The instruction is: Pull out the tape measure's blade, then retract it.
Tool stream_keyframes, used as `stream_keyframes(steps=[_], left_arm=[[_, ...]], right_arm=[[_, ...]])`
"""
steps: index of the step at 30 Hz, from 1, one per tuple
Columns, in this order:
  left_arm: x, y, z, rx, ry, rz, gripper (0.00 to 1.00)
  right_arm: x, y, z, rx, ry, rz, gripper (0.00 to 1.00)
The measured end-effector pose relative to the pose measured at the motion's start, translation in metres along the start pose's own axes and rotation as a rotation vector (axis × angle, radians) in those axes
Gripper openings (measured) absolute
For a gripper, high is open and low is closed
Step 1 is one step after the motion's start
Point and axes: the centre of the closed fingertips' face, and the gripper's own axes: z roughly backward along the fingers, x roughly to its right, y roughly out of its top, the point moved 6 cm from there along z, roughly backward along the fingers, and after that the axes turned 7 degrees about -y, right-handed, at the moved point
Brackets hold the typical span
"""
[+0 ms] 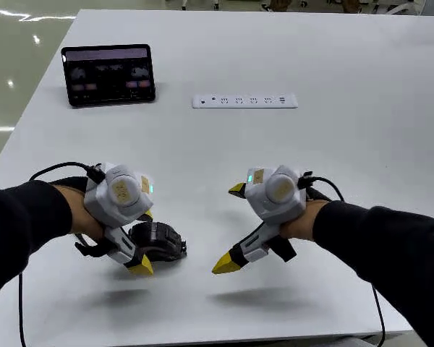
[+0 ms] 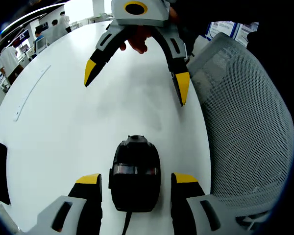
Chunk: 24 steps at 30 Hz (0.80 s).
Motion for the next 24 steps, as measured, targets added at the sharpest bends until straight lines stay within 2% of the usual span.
stream_keyframes(steps=[2,3,4,5,13,18,21,24], left_arm=[[0.000,0.000,0.000,-0.002,-0.003,0.001,0.46],[0.000,-0.001,-0.001,-0.006,-0.001,-0.015,0.39],[-0.005,-0.002,0.001,-0.024,0.034,-0.058,0.35],[-0.002,-0.002,0.000,-0.016,0.016,-0.042,0.34],[-0.005,-0.003,-0.001,-0.001,0.019,-0.045,0.33],[-0.005,-0.003,-0.001,0.012,0.019,-0.055,0.33],[-0.004,-0.003,-0.001,-0.006,0.017,-0.080,0.33],[-0.004,-0.002,-0.002,-0.028,0.023,-0.078,0.33]], right_arm=[[-0.003,0.003,-0.005,-0.002,0.012,0.007,0.98],[-0.006,0.005,-0.008,-0.001,0.020,0.017,0.97],[-0.007,0.006,-0.010,0.001,0.024,0.025,0.95],[-0.008,0.007,-0.013,0.003,0.027,0.030,0.93],[-0.009,0.015,-0.019,0.019,0.030,0.070,0.73],[-0.010,0.018,-0.020,0.022,0.028,0.096,0.66],[-0.011,0.018,-0.023,0.020,0.027,0.108,0.65],[-0.013,0.019,-0.027,0.021,0.020,0.131,0.64]])
